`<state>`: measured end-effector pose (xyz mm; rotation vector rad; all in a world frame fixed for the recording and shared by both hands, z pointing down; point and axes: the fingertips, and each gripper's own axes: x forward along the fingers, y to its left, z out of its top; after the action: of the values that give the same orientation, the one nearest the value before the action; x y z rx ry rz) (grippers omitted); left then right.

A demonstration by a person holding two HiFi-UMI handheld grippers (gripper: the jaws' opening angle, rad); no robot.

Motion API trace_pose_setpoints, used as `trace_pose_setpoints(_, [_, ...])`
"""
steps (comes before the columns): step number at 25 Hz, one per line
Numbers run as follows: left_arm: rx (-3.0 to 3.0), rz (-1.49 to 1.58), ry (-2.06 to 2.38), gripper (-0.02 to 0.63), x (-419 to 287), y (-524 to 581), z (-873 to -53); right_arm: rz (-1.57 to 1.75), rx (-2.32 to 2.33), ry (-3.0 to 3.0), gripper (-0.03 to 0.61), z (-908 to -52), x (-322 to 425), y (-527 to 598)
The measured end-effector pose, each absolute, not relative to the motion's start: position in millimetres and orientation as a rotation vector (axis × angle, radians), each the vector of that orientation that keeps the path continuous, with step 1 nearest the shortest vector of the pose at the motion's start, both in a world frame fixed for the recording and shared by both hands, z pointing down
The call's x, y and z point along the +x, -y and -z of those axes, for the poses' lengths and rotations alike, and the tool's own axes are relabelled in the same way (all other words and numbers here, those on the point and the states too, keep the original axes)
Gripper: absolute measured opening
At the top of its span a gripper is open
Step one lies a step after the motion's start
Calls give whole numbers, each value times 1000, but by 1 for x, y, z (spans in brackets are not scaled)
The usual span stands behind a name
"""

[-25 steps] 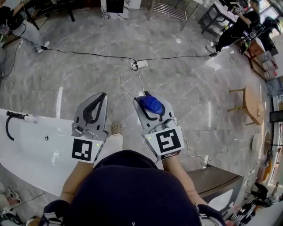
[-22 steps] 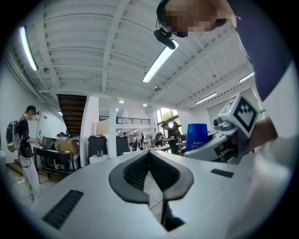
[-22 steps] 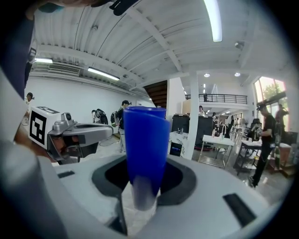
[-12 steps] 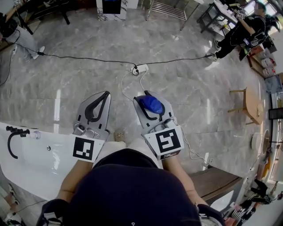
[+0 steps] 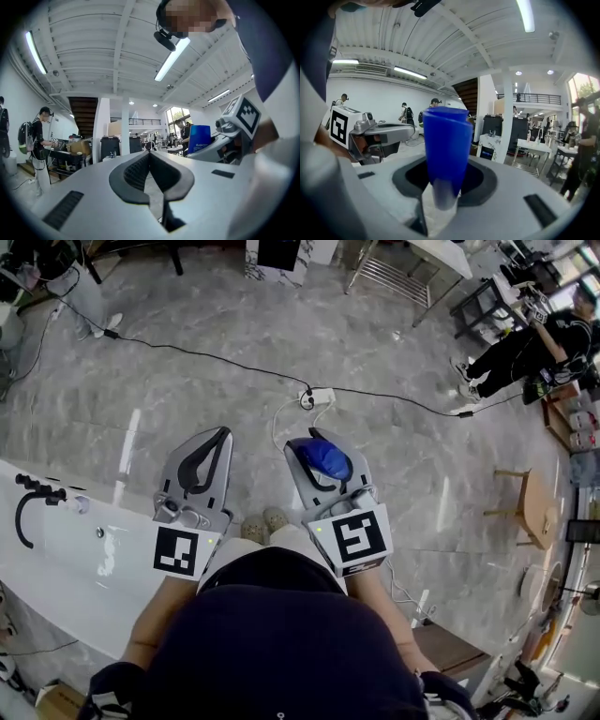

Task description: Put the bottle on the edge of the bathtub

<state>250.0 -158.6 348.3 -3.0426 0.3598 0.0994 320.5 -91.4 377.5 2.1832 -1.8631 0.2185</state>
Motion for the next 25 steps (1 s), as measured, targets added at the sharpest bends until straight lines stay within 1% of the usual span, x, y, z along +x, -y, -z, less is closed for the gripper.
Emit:
trace_pose_setpoints(8, [-3033, -168, -508, 3, 249, 168, -339, -208, 2086, 1948, 146, -376, 330, 110])
trace_pose_setpoints(11, [-3011, -195, -654, 3, 232, 178, -329, -178, 2006, 2028, 146, -369, 322, 122])
trace_pose_setpoints(16, [-2858, -156, -1038, 3, 163, 196, -318, -114, 1738, 2268, 146, -356, 271, 164])
trace_pose_setpoints(25, [-2558, -79, -1612, 3, 19, 181, -316, -1, 1235, 2600, 146, -343, 128, 204])
